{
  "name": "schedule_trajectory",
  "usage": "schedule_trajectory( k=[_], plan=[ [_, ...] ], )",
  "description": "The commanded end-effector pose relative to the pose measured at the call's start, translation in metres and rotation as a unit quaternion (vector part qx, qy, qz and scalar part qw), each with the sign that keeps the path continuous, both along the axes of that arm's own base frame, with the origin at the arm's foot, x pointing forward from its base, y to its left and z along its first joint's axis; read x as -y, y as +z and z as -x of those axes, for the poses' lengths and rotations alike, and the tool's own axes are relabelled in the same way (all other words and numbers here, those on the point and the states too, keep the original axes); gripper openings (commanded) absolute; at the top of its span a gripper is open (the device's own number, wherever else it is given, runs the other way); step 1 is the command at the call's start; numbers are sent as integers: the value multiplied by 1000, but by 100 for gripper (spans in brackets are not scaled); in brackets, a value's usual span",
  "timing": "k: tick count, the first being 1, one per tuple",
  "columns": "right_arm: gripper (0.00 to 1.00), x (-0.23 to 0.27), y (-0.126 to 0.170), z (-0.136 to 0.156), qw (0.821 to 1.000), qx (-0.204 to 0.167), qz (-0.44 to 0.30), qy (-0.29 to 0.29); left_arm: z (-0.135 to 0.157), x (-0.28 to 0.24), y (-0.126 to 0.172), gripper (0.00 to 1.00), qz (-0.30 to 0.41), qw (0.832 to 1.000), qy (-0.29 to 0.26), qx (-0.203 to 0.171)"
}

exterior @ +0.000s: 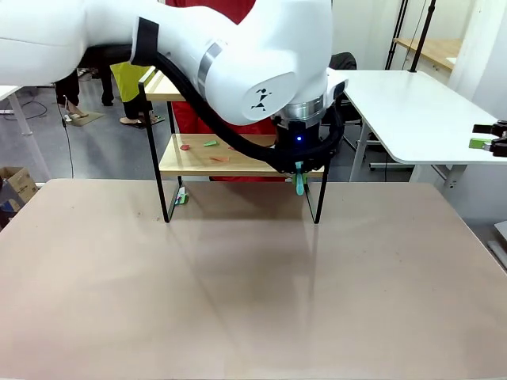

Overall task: Clean the shelf.
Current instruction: Clean the specific section of the Shelf indicated by the human with the Duster.

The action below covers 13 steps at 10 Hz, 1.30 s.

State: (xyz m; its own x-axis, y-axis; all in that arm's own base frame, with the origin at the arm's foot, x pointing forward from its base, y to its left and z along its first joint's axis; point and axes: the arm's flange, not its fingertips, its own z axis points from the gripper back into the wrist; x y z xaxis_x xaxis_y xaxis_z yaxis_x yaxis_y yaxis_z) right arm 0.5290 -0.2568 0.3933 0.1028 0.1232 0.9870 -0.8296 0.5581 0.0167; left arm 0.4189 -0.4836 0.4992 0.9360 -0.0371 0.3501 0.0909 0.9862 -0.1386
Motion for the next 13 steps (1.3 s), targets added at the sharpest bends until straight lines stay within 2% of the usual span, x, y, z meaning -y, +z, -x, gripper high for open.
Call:
schedule_trajectory(
  k=[1, 5, 13],
  plan=[
    [100, -4, 7, -1, 1000, -6, 6, -5, 6, -33, 1, 13, -2, 1000, 22, -15],
    [100, -4, 7, -1, 1000, -6, 6, -5, 2, -84, -3, 13, -10, 998, 53, -45],
    [100, -4, 7, -1, 1000, -6, 6, -5, 4, -189, 1, 13, -81, 991, 94, -53]
  ],
)
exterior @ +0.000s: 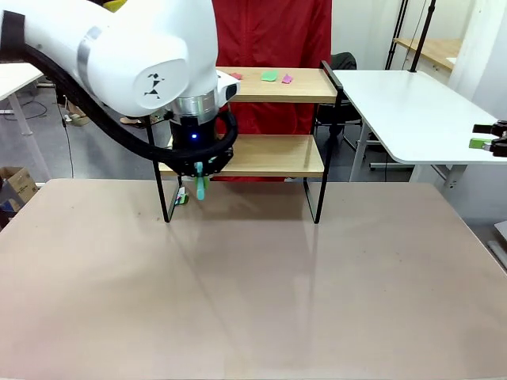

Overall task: Clean the shelf.
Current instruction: Clean the specific section of the Shelf indicated by the human with the Duster.

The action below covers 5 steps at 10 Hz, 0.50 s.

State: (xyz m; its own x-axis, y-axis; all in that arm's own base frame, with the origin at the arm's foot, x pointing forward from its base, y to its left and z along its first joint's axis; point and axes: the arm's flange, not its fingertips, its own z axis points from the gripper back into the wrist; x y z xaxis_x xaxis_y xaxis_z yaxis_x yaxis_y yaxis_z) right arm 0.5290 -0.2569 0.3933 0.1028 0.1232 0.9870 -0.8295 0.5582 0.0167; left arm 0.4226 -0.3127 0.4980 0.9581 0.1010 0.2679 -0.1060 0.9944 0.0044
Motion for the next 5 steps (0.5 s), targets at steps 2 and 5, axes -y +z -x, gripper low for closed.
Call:
schedule_trajectory(
  k=[2, 5],
  plan=[
    [100, -4, 7, -1, 1000, -6, 6, -5, 12, -37, 3, 13, -43, 999, 13, -10],
    [100, -4, 7, -1, 1000, -6, 6, -5, 22, -44, 1, 13, -120, 992, 48, 3]
  ],
)
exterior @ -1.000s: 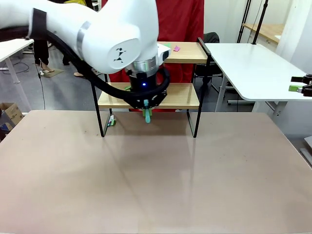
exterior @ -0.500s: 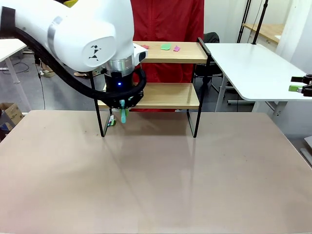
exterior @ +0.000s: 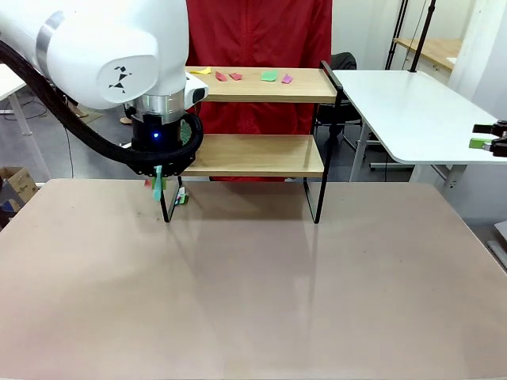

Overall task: Clean the shelf.
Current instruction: Clean the specific section of the Shelf indicated by the human with the Duster.

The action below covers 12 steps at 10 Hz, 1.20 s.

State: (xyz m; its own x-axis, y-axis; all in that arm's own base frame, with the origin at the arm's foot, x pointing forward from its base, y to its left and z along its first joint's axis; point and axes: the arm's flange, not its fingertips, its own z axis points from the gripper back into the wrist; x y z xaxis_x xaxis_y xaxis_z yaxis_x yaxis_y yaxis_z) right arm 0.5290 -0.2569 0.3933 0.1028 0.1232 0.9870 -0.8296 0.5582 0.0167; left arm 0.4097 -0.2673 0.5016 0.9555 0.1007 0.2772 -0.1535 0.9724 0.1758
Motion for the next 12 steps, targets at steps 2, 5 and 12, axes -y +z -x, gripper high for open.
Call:
schedule_trajectory(
  k=[2, 5, 12],
  plan=[
    [100, -4, 7, -1, 1000, -6, 6, -5, 15, 8, -1, 13, -46, 998, 25, 25],
    [100, -4, 7, -1, 1000, -6, 6, -5, 12, 16, -1, 13, -27, 999, -1, 19],
    [100, -4, 7, -1, 1000, -6, 6, -5, 34, -8, 6, 13, 80, 989, -106, 67]
  ],
)
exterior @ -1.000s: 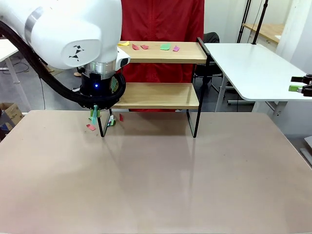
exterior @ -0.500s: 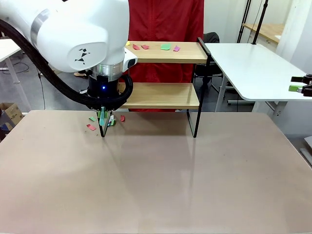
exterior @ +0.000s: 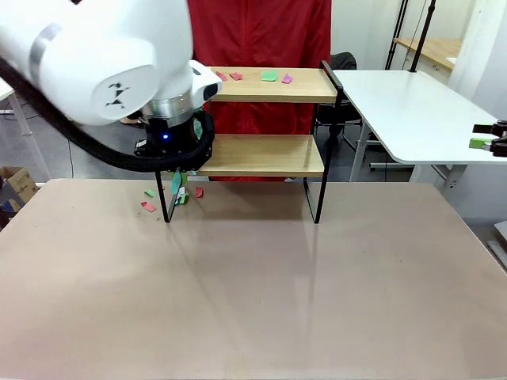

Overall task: Clean the shelf.
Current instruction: Clean the specific section of the Shelf indicated by the human with the Duster.

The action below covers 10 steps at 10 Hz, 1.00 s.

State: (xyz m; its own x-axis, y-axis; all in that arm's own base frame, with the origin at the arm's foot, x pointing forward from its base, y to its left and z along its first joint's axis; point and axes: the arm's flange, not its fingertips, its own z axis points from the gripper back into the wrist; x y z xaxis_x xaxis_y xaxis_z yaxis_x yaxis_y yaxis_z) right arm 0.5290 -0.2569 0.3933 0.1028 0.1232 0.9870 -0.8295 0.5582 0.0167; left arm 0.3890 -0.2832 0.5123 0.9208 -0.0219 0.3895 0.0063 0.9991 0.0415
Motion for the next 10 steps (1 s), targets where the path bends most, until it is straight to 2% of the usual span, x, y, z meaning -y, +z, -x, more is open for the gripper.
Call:
schedule_trajectory(
  k=[1, 2, 4, 6, 10],
  plan=[
    [100, -4, 7, -1, 1000, -6, 6, -5, 16, -31, -2, 13, 28, 999, -39, 9],
    [100, -4, 7, -1, 1000, -6, 6, -5, 20, -37, 2, 13, 40, 997, -69, 15],
    [100, -4, 7, -1, 1000, -6, 6, -5, 27, -53, 8, 13, 41, 997, -62, 24],
    [100, -4, 7, -1, 1000, -6, 6, -5, 36, -69, 22, 13, 58, 993, -97, 29],
    [100, -4, 7, -1, 1000, -6, 6, -5, 52, -119, 32, 13, 54, 983, -176, -8]
  ],
)
